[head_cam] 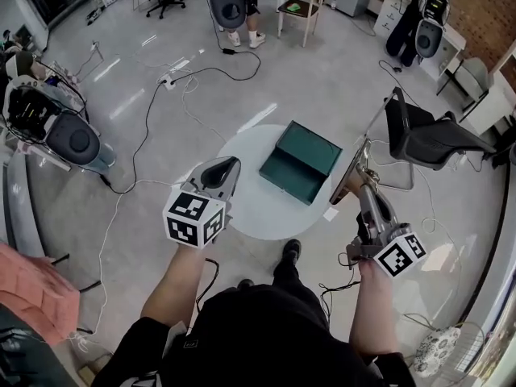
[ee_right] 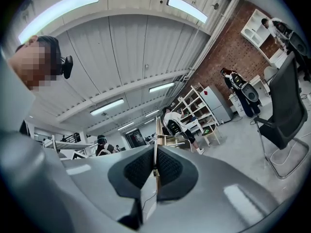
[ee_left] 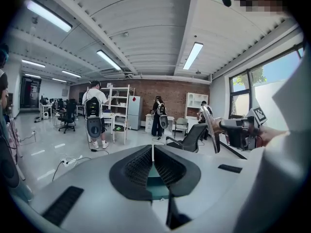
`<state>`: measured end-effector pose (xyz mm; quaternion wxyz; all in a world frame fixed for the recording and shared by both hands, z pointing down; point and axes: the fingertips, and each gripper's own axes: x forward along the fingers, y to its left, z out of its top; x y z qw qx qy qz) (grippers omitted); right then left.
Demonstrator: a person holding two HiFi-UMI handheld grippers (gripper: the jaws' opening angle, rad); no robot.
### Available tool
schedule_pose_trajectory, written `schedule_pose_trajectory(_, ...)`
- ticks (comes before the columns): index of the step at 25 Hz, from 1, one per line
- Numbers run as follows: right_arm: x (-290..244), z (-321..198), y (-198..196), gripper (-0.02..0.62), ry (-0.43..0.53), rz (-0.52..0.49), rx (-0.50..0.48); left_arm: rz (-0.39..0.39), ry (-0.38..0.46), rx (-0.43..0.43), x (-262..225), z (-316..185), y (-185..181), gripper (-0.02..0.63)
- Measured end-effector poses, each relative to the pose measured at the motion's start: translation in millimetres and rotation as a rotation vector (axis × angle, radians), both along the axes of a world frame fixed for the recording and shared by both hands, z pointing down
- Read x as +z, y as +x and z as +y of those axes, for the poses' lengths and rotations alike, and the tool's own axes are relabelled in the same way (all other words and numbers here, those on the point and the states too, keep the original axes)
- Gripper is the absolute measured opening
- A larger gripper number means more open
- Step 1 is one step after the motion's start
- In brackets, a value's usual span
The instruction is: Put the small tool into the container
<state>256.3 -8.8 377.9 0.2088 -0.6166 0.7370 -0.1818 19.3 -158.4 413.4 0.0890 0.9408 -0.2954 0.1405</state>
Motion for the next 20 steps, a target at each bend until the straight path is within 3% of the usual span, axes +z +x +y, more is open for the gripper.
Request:
schedule_pose_trajectory(9, 15.0, -81.0, 64.7, 0.014, -0.023, -0.058, -0.11, -0.034, -0.007, -0.045, -2.0, -51.0, 81.6, 0.018)
schedule_pose_trajectory(15, 24.1, -114.0, 82.5, 0.014, -0.046, -0.058, -0.18, -0.021, -0.001, -0.102, -5.0, -70.8, 100.4, 0.018)
schedule_pose_trajectory(20, 41.9, -139.7, 69.9, 0.014, -0.099, -0.048, -0.24, -0.004, -0.019, -0.131, 1.8, -87.0, 98.8, 0.018)
